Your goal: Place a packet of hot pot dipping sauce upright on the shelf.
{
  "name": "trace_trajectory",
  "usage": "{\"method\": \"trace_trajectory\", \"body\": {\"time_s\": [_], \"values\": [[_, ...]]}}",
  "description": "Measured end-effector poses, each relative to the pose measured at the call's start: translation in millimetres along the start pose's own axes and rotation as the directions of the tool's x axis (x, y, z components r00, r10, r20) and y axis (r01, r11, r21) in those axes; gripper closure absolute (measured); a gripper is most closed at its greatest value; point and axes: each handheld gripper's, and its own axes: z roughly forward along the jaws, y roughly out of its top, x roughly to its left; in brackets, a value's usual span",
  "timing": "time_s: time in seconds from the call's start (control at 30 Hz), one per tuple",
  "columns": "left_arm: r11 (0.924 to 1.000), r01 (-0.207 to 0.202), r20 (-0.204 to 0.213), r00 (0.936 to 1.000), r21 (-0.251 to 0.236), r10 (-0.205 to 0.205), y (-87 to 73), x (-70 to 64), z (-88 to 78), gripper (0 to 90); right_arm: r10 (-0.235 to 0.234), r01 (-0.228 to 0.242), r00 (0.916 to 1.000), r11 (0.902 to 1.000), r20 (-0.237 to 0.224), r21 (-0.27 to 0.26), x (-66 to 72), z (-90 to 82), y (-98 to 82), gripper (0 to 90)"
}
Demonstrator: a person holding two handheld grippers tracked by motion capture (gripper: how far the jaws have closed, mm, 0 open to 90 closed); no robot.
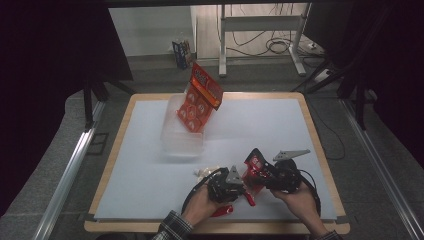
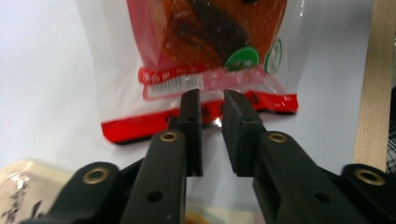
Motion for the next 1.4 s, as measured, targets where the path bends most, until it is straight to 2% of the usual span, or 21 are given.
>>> {"method": "trace_trajectory", "body": {"time_s": [0.2, 0.4, 0.53, 0.67, 0.8, 1.13, 1.4], "values": [[0.9984, 0.032, 0.008, 0.9995, -0.048, -0.032, -4.3, 1.6, -12.0, 61.4, -0.033, 0.034, 0.9991, 0.9994, 0.028, -0.011, 3.4, -6.1, 4.8, 68.3], [0.9926, 0.056, 0.003, 0.9984, -0.108, -0.056, -9.6, 0.2, -22.6, 45.2, -0.047, 0.049, 0.9979, 0.9981, 0.044, -0.038, 4.4, -11.2, 10.1, 68.2], [0.9909, 0.058, -0.014, 0.9981, -0.122, -0.060, -12.8, -0.1, -29.0, 36.8, -0.056, 0.058, 0.9973, 0.9976, 0.047, -0.039, 4.8, -11.8, 13.4, 68.2], [0.9869, 0.078, -0.019, 0.9965, -0.141, -0.082, -19.6, 2.2, -38.9, 27.9, -0.069, 0.072, 0.9963, 0.9963, 0.051, -0.047, 5.4, -14.5, 18.1, 68.2], [0.9857, 0.085, -0.033, 0.9954, -0.146, -0.090, -25.7, 3.7, -46.1, 21.6, -0.088, 0.091, 0.9940, 0.9946, 0.064, -0.049, 5.6, -16.8, 23.9, 68.2], [0.9734, 0.131, -0.048, 0.9887, -0.188, -0.142, -41.3, 9.6, -66.0, 10.1, -0.105, 0.110, 0.9922, 0.9914, 0.066, -0.071, 4.6, -17.1, 43.3, 68.2], [0.9737, 0.137, -0.067, 0.9863, -0.182, -0.151, -55.0, 12.6, -75.8, 5.0, -0.129, 0.135, 0.9891, 0.9876, 0.070, -0.080, 3.4, -13.1, 64.6, 68.2]]}}
